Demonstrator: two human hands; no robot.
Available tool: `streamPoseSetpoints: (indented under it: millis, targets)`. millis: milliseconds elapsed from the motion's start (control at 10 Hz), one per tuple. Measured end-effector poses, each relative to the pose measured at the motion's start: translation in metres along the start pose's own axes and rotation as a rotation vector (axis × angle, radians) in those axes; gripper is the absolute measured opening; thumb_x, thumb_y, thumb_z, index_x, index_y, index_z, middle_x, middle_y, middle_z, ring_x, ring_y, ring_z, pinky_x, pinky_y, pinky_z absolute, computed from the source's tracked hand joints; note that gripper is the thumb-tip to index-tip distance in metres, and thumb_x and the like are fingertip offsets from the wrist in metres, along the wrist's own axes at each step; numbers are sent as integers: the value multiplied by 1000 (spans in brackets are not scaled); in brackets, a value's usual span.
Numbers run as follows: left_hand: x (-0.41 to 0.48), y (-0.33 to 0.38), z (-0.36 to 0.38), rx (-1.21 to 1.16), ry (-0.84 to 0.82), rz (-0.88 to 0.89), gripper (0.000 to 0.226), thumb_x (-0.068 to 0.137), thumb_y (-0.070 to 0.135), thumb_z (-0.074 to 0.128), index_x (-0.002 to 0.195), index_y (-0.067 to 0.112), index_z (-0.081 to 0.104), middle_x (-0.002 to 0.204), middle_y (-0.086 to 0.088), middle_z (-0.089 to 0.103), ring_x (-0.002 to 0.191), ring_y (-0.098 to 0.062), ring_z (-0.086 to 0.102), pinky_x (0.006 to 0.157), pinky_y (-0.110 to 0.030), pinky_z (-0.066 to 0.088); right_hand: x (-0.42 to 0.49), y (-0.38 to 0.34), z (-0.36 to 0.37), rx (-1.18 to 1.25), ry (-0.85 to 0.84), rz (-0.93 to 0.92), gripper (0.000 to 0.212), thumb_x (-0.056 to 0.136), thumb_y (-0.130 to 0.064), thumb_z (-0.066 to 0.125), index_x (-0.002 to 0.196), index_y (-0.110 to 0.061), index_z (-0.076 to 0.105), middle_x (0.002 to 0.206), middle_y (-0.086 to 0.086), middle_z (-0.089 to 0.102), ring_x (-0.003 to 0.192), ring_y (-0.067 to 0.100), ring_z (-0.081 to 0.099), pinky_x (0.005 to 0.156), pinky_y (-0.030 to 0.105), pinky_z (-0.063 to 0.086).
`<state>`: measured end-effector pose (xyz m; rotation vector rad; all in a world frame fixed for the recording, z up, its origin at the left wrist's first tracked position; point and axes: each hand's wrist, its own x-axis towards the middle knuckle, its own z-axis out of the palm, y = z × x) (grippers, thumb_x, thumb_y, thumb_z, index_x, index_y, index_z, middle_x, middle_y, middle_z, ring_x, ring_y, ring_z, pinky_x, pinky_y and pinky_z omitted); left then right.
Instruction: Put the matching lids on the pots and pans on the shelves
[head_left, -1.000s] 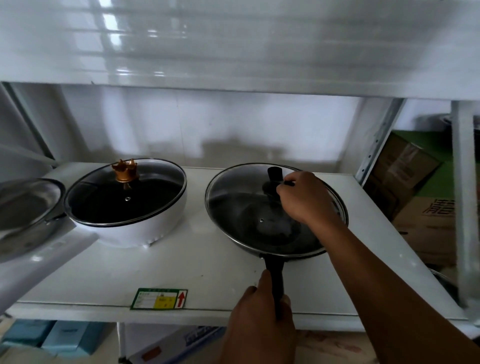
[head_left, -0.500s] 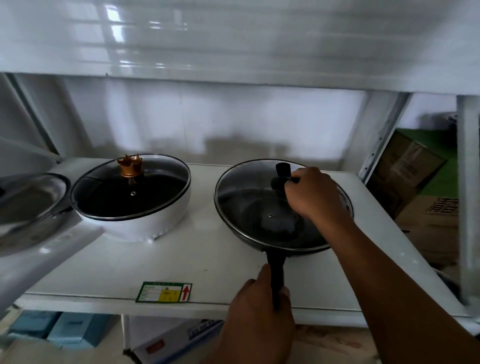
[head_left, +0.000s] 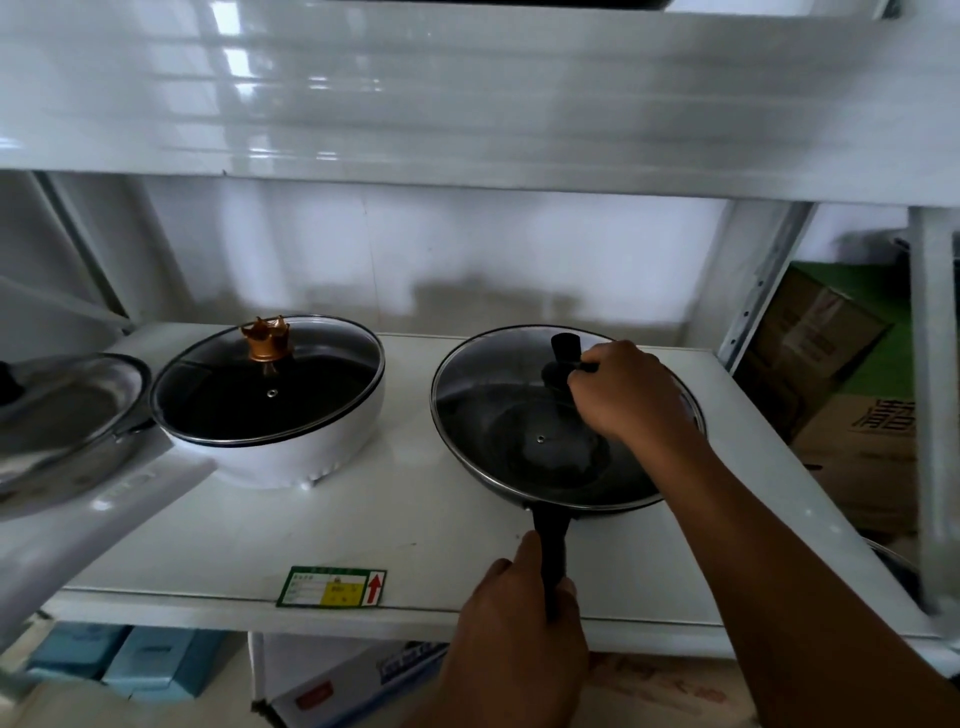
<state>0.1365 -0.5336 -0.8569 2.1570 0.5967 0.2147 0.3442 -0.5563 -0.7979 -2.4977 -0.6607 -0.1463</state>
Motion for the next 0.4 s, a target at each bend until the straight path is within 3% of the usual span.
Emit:
streamPoseSetpoints:
  millis: [100, 200, 300, 400]
  targets:
    - [3, 0, -2, -56, -38, -35, 26, 94, 33, 45, 119, 32, 47, 97, -1, 61, 86, -18, 63, 78, -32, 54, -1, 1, 3, -29, 40, -17, 34, 85, -32, 47, 110, -20, 66, 106, 9, 69, 100, 33, 62, 72, 31, 41]
    - [-1, 4, -9, -67, -101, -40, 28, 93, 41, 44, 119, 32, 47, 98, -2, 62, 88, -17, 64, 84, -36, 54, -4, -1, 1, -40, 15, -10, 34, 86, -36, 45, 108, -23, 66, 107, 9, 69, 93, 31, 60, 72, 31, 41]
    - [1, 11, -24, 10, -193, -48, 49, 94, 54, 38, 137, 31, 36, 127, -2, 55, 114, -15, 54, 95, -25, 40, -5, -4, -6, -35, -37, 24, 39, 90, -45, 40, 114, -23, 62, 120, 14, 64, 102, 32, 58, 80, 35, 44]
    - [-4, 22, -54, 63, -201, -81, 68, 92, 61, 32, 149, 26, 21, 147, -2, 39, 133, -17, 39, 105, -26, 30, -26, -9, -20, -92, -28, 86, 61, 90, -59, 34, 140, -24, 42, 142, 17, 47, 127, 37, 46, 103, 48, 40]
